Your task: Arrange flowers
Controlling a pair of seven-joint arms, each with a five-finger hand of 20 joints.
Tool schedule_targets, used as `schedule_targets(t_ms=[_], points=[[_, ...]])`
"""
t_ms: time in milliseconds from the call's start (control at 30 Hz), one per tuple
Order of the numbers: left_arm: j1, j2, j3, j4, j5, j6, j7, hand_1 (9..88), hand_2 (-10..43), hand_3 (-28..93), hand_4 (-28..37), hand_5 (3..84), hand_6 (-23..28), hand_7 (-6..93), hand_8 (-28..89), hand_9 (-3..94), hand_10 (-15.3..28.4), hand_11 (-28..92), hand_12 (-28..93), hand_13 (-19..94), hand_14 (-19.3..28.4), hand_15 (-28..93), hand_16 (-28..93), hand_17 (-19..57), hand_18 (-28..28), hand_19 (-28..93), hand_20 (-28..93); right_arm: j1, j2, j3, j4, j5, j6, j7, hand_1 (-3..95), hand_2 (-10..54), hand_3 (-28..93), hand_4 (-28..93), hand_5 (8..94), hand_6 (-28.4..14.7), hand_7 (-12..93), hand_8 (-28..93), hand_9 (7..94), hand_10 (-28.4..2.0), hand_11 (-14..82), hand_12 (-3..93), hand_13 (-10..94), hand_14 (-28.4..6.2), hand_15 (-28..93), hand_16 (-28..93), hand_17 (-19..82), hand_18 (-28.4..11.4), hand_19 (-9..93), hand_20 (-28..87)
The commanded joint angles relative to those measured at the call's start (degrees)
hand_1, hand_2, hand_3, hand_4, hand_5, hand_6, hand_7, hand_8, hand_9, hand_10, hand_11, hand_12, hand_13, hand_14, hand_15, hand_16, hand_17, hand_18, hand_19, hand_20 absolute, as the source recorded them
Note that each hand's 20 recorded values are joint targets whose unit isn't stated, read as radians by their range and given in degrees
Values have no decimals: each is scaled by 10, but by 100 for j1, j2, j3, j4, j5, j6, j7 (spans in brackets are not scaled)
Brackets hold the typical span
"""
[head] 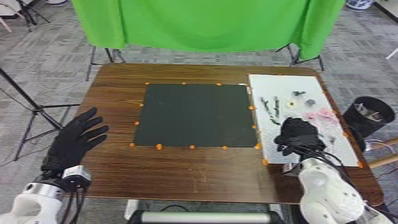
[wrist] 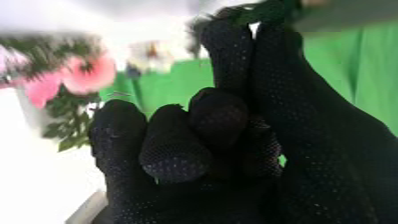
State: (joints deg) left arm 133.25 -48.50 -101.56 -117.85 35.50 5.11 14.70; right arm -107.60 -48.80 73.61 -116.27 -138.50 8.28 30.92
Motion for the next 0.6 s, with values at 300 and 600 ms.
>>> schedule_targets(t_ms=[300, 600], points=[[97, -12, -35, -23, 33, 9, -37, 255, -49, 696, -243, 277, 32, 210, -112, 239, 120, 239, 160, 207, 157, 390, -9, -82, 227, 483, 105, 1150, -34, -571, -101, 67, 351, -91, 442, -95, 900, -228, 788, 4, 402, 220, 785, -87, 618, 562, 749, -76, 847, 339, 429, -225, 932, 614], [49, 47, -93, -6, 90, -43, -89, 254, -49, 695, -243, 277, 32, 210, -112, 238, 119, 238, 159, 207, 156, 390, -9, -82, 227, 483, 106, 2248, -430, -1592, 180, 61, 235, -264, 439, -95, 900, -221, 789, 5, 406, 217, 786, -84, 619, 563, 752, -76, 846, 338, 432, -225, 932, 618]])
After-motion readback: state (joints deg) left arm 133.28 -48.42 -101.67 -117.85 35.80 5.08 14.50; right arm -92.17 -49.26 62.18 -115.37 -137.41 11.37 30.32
